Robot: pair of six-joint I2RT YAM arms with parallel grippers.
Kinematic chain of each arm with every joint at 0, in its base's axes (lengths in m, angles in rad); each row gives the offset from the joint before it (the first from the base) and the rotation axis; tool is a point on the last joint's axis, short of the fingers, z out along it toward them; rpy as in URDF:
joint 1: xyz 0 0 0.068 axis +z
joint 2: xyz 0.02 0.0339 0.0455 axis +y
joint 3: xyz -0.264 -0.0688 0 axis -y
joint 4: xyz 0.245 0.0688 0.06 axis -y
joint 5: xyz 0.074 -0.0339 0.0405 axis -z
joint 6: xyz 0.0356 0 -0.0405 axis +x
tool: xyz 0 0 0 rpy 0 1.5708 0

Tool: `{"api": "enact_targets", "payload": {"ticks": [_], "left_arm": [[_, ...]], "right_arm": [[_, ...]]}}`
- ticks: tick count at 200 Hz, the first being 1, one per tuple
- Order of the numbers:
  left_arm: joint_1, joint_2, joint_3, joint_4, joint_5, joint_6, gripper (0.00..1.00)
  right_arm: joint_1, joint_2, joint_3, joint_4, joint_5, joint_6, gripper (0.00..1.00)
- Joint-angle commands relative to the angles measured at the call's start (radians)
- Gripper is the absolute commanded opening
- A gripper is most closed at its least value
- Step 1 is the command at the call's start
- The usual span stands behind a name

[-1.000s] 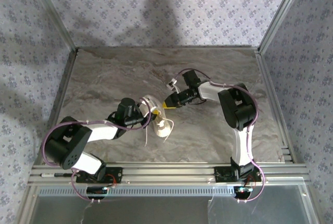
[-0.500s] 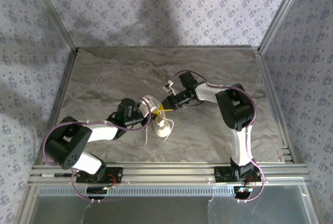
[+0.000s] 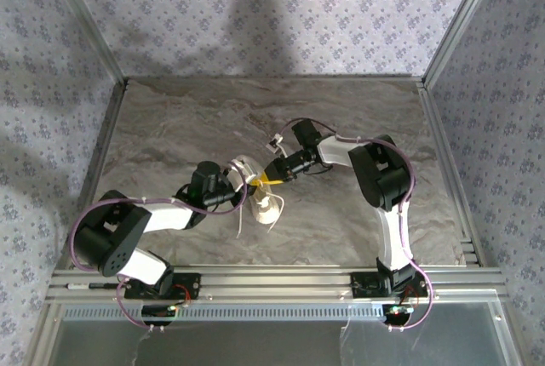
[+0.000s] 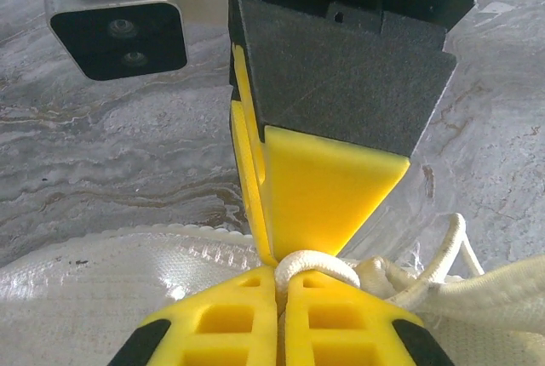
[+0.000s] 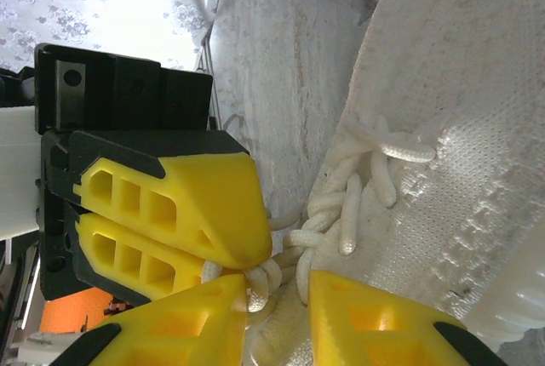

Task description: Tie the shoes

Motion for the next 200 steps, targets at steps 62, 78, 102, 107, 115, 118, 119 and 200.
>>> {"api": "enact_targets", "payload": {"ticks": [62,78,102,107,115,118,119,200], "left_arm": [[-0.022,0.039,0.007,0.076,0.025,0.009,0.0],[-0.023,0.044,0.007,0.076,0.025,0.007,0.0],[-0.026,0.034,0.001,0.068,0.016,0.009,0.0],[-0.025,0.029,-0.001,0.064,0.013,0.013,0.0],[-0.026,0.023,-0.004,0.057,0.008,0.019,0.0],[-0.025,0.019,-0.006,0.055,0.006,0.021,0.0],[-0.025,0.017,-0.006,0.054,0.004,0.021,0.0],[-0.017,-0.03,-0.026,0.007,-0.025,0.051,0.01]], "right_arm": [[0.031,0.038,0.08,-0.161,-0.107,-0.127,0.29],[0.036,0.046,0.097,-0.198,-0.11,-0.16,0.26],[0.029,0.021,0.077,-0.179,-0.019,-0.144,0.04],[0.025,0.009,0.062,-0.15,-0.001,-0.125,0.02],[0.016,-0.014,0.034,-0.094,0.029,-0.088,0.0],[0.015,-0.023,0.021,-0.071,0.04,-0.075,0.0],[0.013,-0.026,0.017,-0.064,0.044,-0.071,0.0],[-0.015,-0.138,-0.116,0.136,0.207,0.02,0.0]]}}
